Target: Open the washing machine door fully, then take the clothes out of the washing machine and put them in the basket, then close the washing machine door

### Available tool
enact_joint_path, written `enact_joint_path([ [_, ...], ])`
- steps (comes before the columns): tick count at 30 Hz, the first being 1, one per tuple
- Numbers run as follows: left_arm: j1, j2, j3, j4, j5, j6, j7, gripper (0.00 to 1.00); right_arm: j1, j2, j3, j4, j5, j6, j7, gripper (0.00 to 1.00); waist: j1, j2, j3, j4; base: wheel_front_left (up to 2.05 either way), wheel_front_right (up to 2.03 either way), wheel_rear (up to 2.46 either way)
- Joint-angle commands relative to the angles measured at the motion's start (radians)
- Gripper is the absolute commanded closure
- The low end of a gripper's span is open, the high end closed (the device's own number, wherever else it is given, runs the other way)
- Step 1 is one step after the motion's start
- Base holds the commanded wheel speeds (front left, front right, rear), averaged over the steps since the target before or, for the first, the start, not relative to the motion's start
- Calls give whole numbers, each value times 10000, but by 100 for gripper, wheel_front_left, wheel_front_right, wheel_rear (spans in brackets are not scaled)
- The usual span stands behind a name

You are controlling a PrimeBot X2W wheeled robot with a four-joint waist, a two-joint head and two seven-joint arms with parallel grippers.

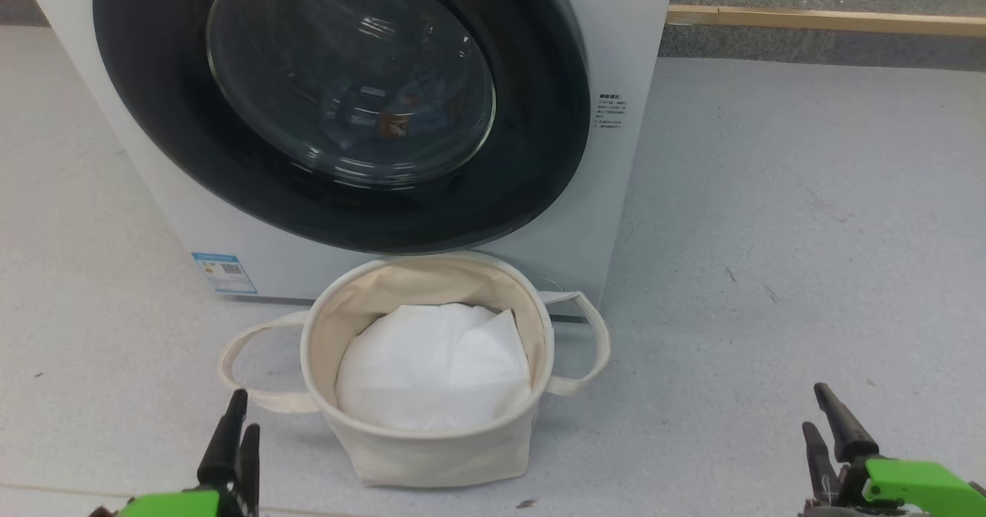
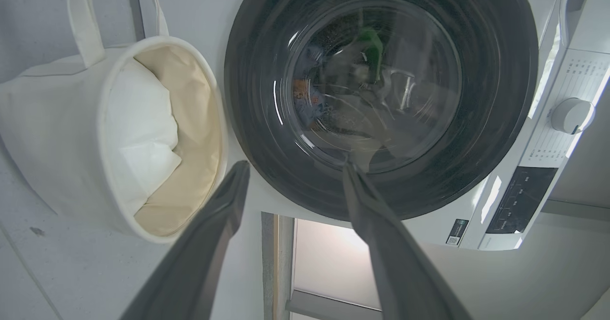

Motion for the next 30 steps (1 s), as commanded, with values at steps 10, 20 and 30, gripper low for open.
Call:
enact_joint_path([
  [10, -817, 213, -272, -499, 624, 9, -288, 0, -760, -221, -37, -511, -534, 17, -305, 0, -1, 0, 18, 38, 0, 0, 0],
  [20, -1094, 521, -882, -475, 1861, 22, -793, 0, -865, -543, 250, -788, -1740, 23, -757, 0, -1, 0, -4, 91, 0, 0, 0],
  [30, -1456, 818, -1506, -365, 3450, 188, -1230, 0, -1015, -1038, 918, -1051, -3356, 29, -1227, 0, -1, 0, 10, 133, 0, 0, 0],
])
